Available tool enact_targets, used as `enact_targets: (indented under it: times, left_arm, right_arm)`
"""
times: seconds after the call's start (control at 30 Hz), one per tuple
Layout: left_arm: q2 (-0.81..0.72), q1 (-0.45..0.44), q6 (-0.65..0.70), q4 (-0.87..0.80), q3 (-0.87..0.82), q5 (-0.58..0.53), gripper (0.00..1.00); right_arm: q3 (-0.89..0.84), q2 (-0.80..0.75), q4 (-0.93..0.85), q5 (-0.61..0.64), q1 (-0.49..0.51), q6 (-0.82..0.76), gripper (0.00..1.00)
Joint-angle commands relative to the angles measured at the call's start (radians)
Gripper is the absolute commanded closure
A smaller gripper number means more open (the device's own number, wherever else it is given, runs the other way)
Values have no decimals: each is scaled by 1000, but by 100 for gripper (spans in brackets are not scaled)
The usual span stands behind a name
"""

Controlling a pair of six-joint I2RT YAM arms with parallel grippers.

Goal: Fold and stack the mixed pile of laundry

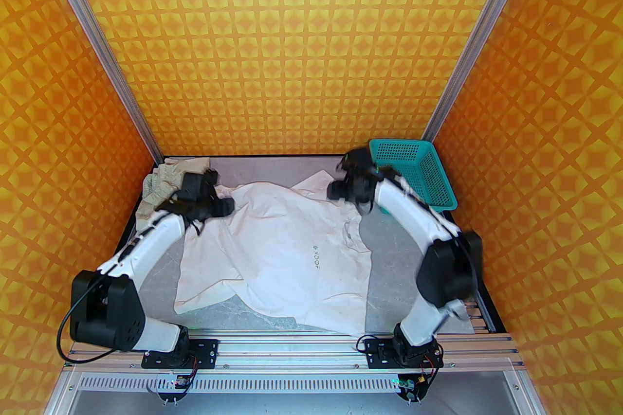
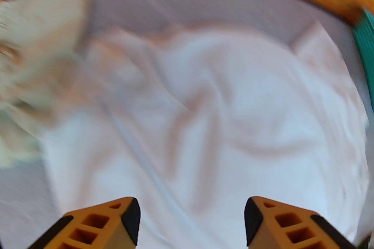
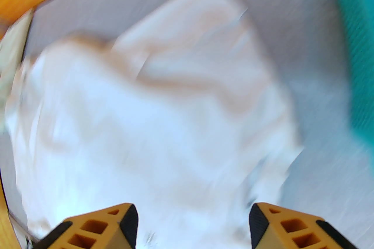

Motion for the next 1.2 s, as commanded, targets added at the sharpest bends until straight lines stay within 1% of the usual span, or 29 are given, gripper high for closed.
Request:
enact_targets:
  times: [0.0, 0.07, 0.13, 0.3, 0.43, 0.57, 0.67, 0.87, 0.93, 0.97, 1.07, 1.17]
  left_arm:
    - [77, -15, -43, 35, -40, 94, 40]
    - [141, -23, -43, 57, -18, 100, 41]
    - [211, -27, -50, 89, 16, 107, 42]
    - [377, -31, -63, 138, 127, 135, 43]
    - [515, -33, -68, 143, 247, 174, 44]
    - [646, -38, -72, 127, 389, 195, 44]
    - [725, -42, -78, 107, 494, 212, 44]
    - [858, -47, -50, 34, 729, 226, 43]
    - [845, -50, -37, -9, 772, 226, 42]
    - [809, -54, -33, -6, 760, 226, 41]
    - [641, -61, -38, 23, 644, 207, 36]
    - [400, -62, -63, 61, 415, 142, 32]
  right_arm:
    - [-159, 13, 96, -34, 31, 76, 37]
    - [-182, 41, 101, -11, 30, 78, 38]
    - [-166, 94, 108, 8, 27, 76, 38]
    - [-43, 261, 97, 32, 2, 86, 43]
    - [89, 394, 56, 37, -39, 89, 46]
    - [236, 518, 9, 12, -91, 96, 47]
    - [340, 593, -10, -12, -120, 98, 47]
    - [623, 740, -110, -40, -168, 89, 48]
    - [681, 728, -153, -43, -168, 66, 47]
    - [667, 692, -151, -44, -169, 61, 47]
    - [504, 509, -84, -31, -168, 60, 42]
    - [248, 274, 9, -24, -168, 77, 37]
